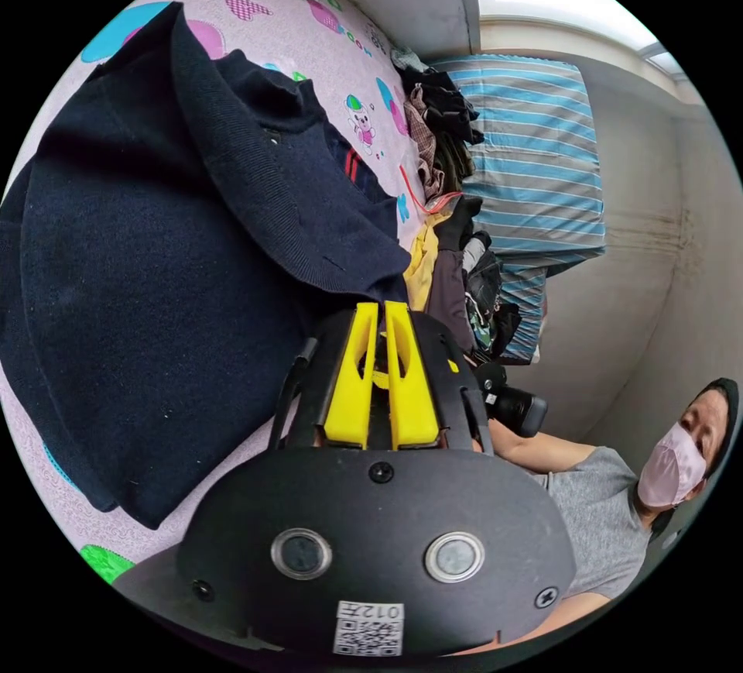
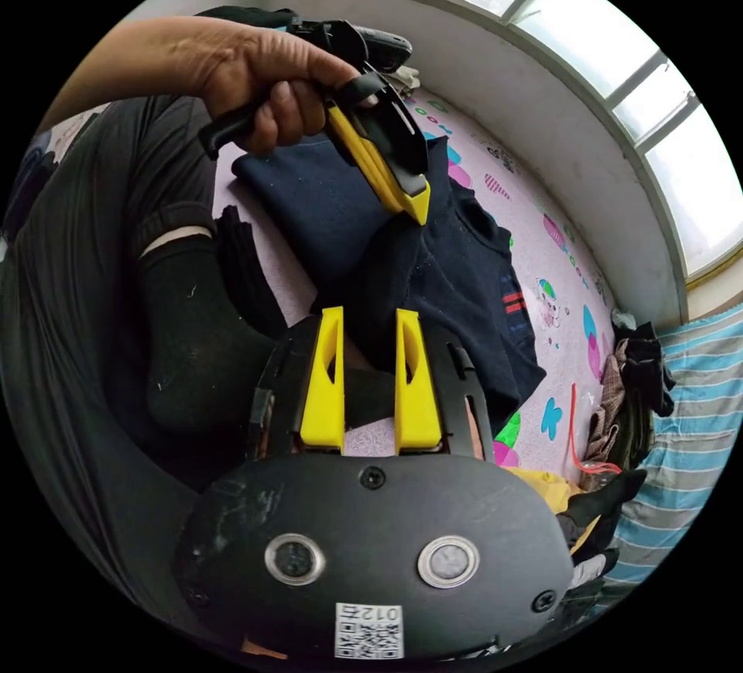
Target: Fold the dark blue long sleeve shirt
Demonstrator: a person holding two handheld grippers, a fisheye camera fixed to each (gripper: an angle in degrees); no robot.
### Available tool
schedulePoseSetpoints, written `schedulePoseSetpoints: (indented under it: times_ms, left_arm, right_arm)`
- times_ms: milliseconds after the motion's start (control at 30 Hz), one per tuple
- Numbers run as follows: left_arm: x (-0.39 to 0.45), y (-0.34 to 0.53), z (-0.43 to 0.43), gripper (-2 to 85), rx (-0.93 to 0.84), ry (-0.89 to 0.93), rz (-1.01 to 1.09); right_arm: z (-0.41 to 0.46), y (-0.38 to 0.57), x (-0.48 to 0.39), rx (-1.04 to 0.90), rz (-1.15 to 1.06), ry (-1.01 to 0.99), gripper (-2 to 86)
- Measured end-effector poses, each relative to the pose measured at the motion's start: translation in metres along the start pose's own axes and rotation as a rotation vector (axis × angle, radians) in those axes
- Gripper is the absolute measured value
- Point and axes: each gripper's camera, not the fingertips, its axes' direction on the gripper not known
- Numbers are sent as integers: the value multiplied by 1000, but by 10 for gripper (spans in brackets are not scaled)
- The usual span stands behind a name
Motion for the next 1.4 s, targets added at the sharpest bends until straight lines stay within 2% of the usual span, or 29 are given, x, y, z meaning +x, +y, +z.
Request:
schedulePoseSetpoints:
  times_ms: [200, 467, 567, 633, 767, 900, 1033, 1200, 1400]
  left_arm:
    - [19, 34, 3, 32, -25, -29, -1]
    - [64, 88, 14, 72, 23, -33, 139]
    - [99, 105, 20, 87, 78, -176, 240]
    - [124, 114, 24, 95, 114, -246, 310]
    - [146, 121, 25, 99, 151, -262, 361]
    - [157, 120, 41, 87, 72, -220, 380]
    - [175, 125, 53, 37, 34, -235, 420]
    - [220, 137, 42, 13, 71, -273, 535]
    - [271, 136, 43, 6, 23, -317, 655]
  right_arm:
    - [22, 14, 22, -77, 85, -63, 18]
    - [-3, 89, 154, 173, 627, -485, 1]
    - [-3, 110, 176, 205, 677, -534, 2]
    - [-3, 117, 179, 205, 669, -539, 3]
    - [-3, 128, 176, 207, 634, -534, 4]
    - [-2, 135, 171, 221, 621, -540, 7]
    - [-4, 141, 167, 235, 603, -525, 19]
    - [-28, 150, 159, 274, 532, -430, 73]
    - [-54, 131, 102, 247, 286, -159, 112]
